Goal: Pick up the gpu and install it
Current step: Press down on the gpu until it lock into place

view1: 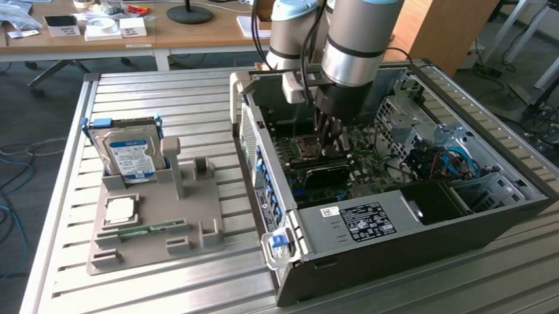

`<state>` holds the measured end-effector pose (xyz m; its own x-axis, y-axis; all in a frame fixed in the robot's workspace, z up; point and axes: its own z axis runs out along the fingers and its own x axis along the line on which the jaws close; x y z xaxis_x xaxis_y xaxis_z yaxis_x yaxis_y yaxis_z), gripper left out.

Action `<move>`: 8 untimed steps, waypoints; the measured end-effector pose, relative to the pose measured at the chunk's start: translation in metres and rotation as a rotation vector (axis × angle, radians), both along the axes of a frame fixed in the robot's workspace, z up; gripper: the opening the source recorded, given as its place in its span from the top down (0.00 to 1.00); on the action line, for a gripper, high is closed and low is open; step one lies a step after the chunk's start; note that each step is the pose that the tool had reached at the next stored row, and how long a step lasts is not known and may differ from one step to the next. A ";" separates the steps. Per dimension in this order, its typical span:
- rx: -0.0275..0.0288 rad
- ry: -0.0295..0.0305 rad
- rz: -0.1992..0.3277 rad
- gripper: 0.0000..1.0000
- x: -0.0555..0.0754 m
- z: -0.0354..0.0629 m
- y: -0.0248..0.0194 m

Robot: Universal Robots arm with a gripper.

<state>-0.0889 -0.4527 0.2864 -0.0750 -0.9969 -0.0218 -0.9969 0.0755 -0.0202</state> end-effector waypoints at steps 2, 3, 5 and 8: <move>-0.0001 0.0001 0.000 0.89 0.000 0.0057 0.0000; 0.0000 0.0000 0.000 0.89 0.000 0.0082 0.0000; -0.0001 0.0001 0.000 0.89 0.000 0.0130 0.0000; 0.0000 0.0001 0.000 0.89 0.000 0.0191 0.0000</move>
<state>-0.0889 -0.4527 0.3055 -0.0750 -0.9969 -0.0218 -0.9969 0.0755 -0.0202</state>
